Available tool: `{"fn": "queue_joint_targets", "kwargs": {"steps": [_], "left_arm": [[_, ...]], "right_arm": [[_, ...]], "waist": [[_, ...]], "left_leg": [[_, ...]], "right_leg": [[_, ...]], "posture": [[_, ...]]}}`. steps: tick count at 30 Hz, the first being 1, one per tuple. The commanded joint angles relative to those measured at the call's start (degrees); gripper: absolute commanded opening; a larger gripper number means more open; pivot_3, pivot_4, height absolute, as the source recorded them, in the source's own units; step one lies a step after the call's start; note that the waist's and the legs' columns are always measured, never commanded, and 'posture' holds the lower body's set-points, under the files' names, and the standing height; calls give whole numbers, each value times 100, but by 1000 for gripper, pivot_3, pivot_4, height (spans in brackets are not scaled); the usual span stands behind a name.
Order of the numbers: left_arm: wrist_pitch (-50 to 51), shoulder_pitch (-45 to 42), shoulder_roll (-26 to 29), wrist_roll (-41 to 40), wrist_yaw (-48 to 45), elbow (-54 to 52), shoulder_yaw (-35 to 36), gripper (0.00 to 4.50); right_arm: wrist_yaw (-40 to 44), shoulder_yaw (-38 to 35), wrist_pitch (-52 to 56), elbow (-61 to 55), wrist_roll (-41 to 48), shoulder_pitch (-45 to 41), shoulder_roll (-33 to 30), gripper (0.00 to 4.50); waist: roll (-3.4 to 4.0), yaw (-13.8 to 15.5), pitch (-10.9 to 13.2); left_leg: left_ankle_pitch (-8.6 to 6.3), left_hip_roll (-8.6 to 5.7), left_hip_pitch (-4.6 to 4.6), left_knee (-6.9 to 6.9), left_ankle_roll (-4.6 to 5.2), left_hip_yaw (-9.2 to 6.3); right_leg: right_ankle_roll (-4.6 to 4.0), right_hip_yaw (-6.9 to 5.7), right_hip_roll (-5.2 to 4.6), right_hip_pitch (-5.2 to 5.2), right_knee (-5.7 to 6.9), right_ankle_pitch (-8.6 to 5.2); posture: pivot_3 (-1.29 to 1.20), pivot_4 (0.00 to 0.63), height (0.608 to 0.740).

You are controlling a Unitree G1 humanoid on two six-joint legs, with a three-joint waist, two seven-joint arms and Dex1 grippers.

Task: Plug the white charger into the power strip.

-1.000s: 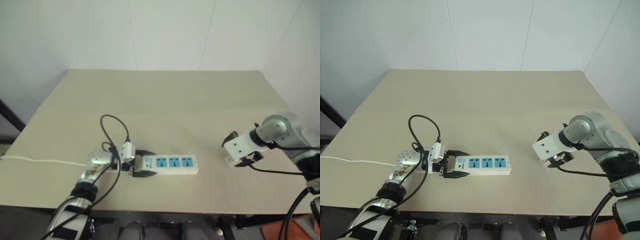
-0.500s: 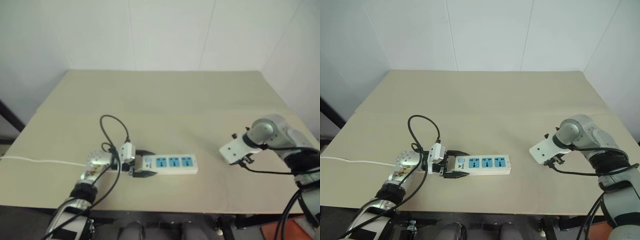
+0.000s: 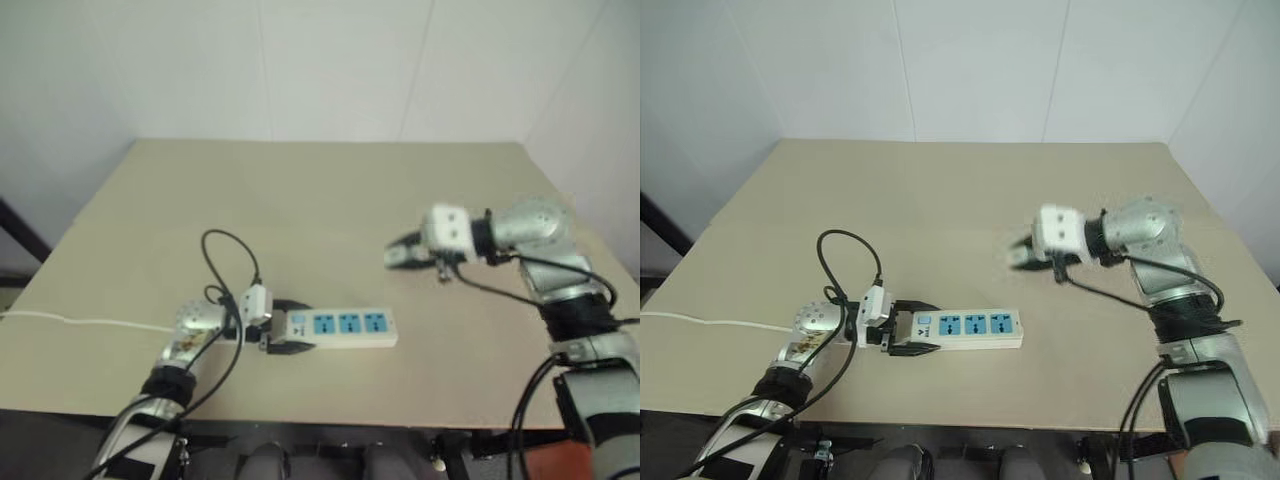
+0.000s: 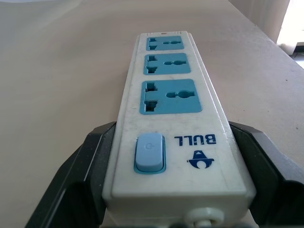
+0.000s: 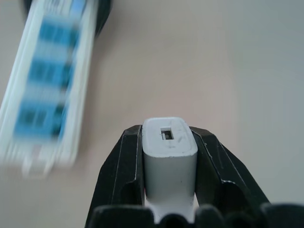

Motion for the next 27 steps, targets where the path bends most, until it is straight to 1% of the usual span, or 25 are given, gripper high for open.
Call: {"fn": "queue_joint_targets", "kwargs": {"steps": [1, 2, 5, 7, 10, 13, 18, 21, 27], "left_arm": [[40, 97, -52, 391, 136, 285, -246, 3292], [37, 86, -61, 393, 132, 293, -254, 3292], [26, 64, -72, 387, 111, 310, -262, 3292], [31, 39, -76, 364, 53, 320, -267, 3292], [24, -6, -71, 333, -104, 352, -293, 3292], [73, -83, -87, 276, -267, 378, -299, 3292], [58, -129, -135, 276, -372, 413, -310, 3292], [71, -106, -159, 286, -384, 394, -326, 3292], [122, -100, -157, 281, -466, 385, -353, 3292]], "right_arm": [[-983, -874, 1098, -681, 1373, 462, 780, 1116], [-1145, -932, 1321, -853, 1593, 656, 998, 1116], [-1359, -915, 1710, -1239, 1921, 1117, 1330, 1116], [-1357, -726, 1619, -1399, 1951, 1560, 1568, 1116], [-1198, -457, 1518, -1439, 1909, 1875, 1723, 1116], [-1181, -267, 1508, -1428, 1865, 1967, 1800, 1116], [-1115, -18, 1453, -1447, 1800, 2105, 1860, 1116], [-1122, 157, 1282, -1412, 1663, 2210, 1910, 1116], [-1279, 314, 663, -906, 1282, 2176, 2185, 1116]], "waist": [[-8, 5, -6], [-11, 8, -11], [-8, 18, -13], [-7, 29, -13], [-7, 21, -14], [-7, 11, -13], [-7, 13, -13], [-7, 15, -13], [-7, 9, -13]], "left_leg": [[0, 1, 2, -2, 0, -2], [0, 1, 2, -2, 0, -1], [0, -1, 2, -2, 0, 1], [0, -3, -1, -2, 0, 2], [0, -3, -1, -2, 0, 4], [0, -2, 0, -2, 0, 4], [0, -2, -9, -3, 0, 2], [0, -2, -14, -3, 0, 1], [0, -2, -13, -3, 0, 1]], "right_leg": [[0, -1, 1, 1, 1, 0], [0, -1, 1, 0, 3, 0], [0, 0, 0, -2, 5, 0], [2, 0, 0, -3, 3, -1], [5, 0, 1, -5, 3, -3], [34, 0, 2, -5, 4, -20], [32, -1, 2, -10, -2, -18], [30, -2, 2, -12, -3, -17], [40, -2, 3, -13, -3, -23]], "posture": [[0, 150, 740], [0, 150, 740], [0, 150, 740], [0, 150, 740], [0, 150, 740], [0, 150, 740], [0, 150, 740], [0, 150, 740], [0, 150, 740]]}}
